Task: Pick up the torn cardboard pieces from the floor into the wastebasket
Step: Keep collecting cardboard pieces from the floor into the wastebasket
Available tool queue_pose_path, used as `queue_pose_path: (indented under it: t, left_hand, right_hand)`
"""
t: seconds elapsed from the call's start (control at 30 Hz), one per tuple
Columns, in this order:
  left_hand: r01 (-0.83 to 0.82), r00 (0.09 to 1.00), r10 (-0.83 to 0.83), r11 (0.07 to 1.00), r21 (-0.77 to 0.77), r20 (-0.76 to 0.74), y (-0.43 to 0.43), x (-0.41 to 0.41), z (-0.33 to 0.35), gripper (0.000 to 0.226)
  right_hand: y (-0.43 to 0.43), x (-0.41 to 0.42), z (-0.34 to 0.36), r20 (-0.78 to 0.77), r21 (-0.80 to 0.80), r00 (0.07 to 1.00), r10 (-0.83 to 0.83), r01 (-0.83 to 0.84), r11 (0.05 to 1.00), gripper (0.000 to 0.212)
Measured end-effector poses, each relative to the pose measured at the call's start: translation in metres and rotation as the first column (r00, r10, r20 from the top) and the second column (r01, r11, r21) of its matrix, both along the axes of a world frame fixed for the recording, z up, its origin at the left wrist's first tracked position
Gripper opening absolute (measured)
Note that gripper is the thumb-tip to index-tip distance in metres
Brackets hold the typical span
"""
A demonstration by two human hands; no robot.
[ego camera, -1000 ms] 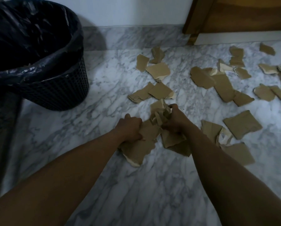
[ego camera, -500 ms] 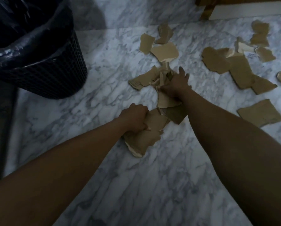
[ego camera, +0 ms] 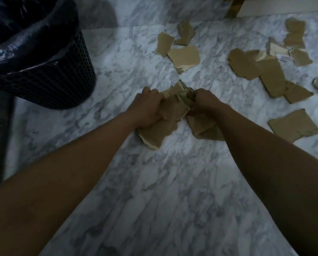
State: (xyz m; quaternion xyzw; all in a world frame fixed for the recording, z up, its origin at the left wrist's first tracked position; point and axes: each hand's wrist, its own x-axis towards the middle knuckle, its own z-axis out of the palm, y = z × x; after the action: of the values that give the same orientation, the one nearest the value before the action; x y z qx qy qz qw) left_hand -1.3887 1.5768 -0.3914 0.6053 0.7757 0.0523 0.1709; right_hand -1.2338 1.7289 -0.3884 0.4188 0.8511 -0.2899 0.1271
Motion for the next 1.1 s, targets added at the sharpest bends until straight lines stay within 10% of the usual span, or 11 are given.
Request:
queue_pose_path:
  t: [0.43, 0.77, 1.1]
  left_hand:
    - [-0.16, 0.986, 0.168, 0.939, -0.303, 0.001, 0.027, -0.006, -0.008, 0.081]
    - [-0.36, 0.911, 0.382, 0.921, -0.151, 0.156, -0.028, 0.035, -0.006, 0.059]
    - [-0.19, 0.971, 0.208, 0.971, 0.146, -0.12, -0.033, 0.026, 0.103, 0.044]
  right_hand:
    - [-0.015, 0.004, -0.009, 0.004, -0.062, 0.995, -0.099, 0.099, 0.993, 0.043]
    - [-0.07, 0.022, -0.007, -0.173, 0.067, 0.977, -0.126, 0.139, 0.988, 0.044]
    - [-0.091, 0.0, 0.059, -0.407, 0.052, 0.845, -0.348, 0.402, 0.914, 0.068]
